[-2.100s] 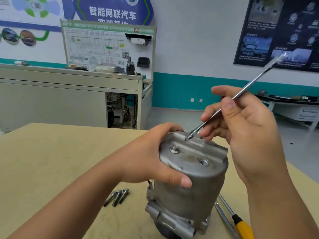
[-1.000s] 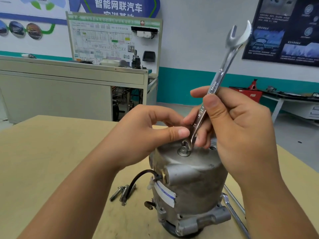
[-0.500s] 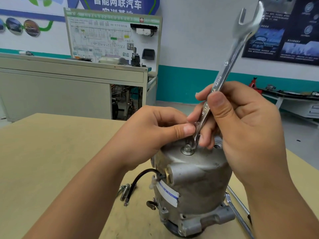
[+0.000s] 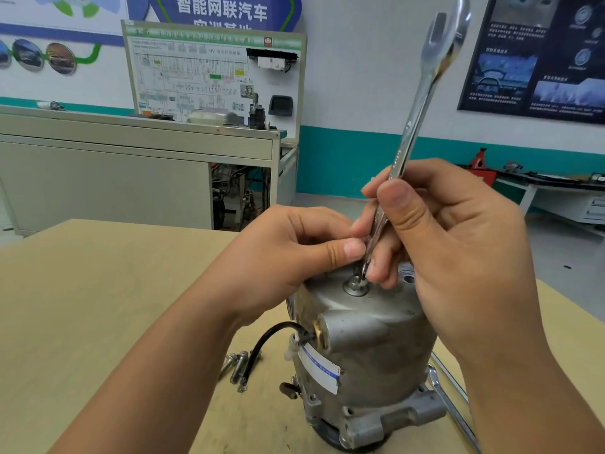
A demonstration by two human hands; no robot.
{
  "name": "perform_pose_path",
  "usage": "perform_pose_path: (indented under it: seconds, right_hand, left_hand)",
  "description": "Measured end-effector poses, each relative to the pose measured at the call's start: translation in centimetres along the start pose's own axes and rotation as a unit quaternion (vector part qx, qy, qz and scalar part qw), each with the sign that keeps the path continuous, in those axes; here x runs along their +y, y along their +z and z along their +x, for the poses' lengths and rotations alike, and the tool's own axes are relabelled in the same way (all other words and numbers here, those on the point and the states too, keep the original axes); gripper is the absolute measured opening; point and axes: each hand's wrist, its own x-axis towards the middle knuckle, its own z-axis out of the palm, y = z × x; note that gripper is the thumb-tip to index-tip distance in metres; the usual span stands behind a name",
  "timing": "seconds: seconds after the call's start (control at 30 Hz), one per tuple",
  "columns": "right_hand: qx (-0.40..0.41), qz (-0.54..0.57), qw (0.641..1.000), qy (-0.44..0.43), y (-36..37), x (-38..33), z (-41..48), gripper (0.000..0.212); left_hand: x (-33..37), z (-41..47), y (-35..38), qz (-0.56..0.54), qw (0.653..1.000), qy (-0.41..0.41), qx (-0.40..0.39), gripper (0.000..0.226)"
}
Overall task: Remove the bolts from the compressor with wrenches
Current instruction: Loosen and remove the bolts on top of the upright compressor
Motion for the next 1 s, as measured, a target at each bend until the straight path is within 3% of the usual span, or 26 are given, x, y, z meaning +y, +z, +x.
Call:
perform_pose_path:
  seconds: [0.57,0.73,1.0]
  right_hand:
    - [-0.055,-0.023,0.998,0.018,-0.1,-0.1,-0.2,0.018]
    - [-0.063,-0.095,0.993,-0.011,-0.5,0.1,-0.2,0.024]
    - [-0.034,-0.030,0.996,0.071,-1.1,0.9,0.2,0.032]
  left_hand:
    - [0.2,-0.2,-0.2,0.015,0.999,-0.004,-0.034,0.019]
    - [0.1,-0.1,-0.3,0.014,0.999,-0.010,-0.039,0.025]
    - [-0.5,-0.2,-0.8,-0.013,0.998,-0.017,-0.052,0.017]
